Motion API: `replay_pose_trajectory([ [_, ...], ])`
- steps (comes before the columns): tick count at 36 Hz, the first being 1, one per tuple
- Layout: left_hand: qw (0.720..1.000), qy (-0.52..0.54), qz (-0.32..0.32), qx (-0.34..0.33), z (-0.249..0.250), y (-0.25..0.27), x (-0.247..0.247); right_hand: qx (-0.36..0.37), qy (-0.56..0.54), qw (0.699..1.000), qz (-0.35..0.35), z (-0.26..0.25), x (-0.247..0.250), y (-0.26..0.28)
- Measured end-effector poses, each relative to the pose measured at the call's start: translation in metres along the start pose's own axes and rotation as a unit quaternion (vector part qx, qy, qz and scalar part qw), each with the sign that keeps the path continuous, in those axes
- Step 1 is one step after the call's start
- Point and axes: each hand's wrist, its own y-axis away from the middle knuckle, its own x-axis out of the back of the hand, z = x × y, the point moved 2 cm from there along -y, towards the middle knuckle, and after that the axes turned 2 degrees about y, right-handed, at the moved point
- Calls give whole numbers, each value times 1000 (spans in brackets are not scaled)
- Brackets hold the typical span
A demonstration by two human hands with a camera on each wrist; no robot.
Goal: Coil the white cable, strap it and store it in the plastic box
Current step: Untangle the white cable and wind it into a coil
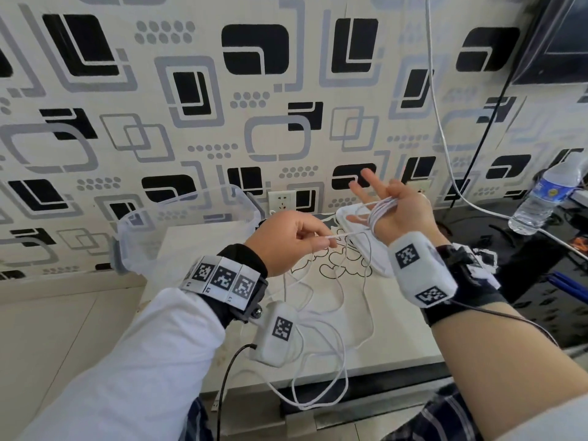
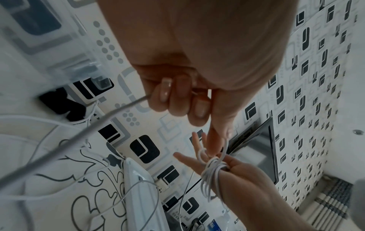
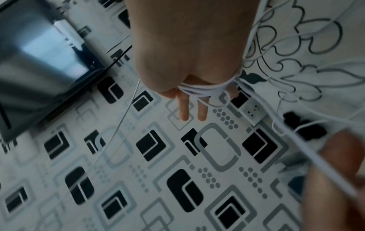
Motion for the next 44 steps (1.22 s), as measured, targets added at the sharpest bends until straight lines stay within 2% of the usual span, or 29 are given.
replay_pose_trajectory([
  [4,1000,8,25,-6,-1,0,4,-39,161,986,-32,16,-10,4],
  [7,998,3,58,-23,1,0,7,-81,273,957,-47,32,-16,13],
  [13,995,-4,103,-10,-5,-2,12,-164,395,897,-113,47,-19,23],
  [20,992,-5,124,9,-13,-6,13,-211,457,835,-222,50,-23,31],
  [24,992,10,128,-7,-11,-6,14,-231,466,823,-227,50,-22,35],
  [29,990,24,136,-10,-11,-8,15,-291,524,764,-237,52,-25,42],
  [30,990,21,140,-9,-12,-8,15,-296,519,762,-250,54,-25,43],
  [34,987,22,159,-1,-15,-9,14,-313,447,782,-301,55,-30,47],
  [40,987,48,155,5,-21,-12,17,-334,393,768,-381,51,-33,50],
  [42,987,62,148,0,-22,-12,18,-318,362,783,-394,50,-32,48],
  [44,987,78,139,-2,-23,-11,19,-296,327,812,-382,48,-30,44],
])
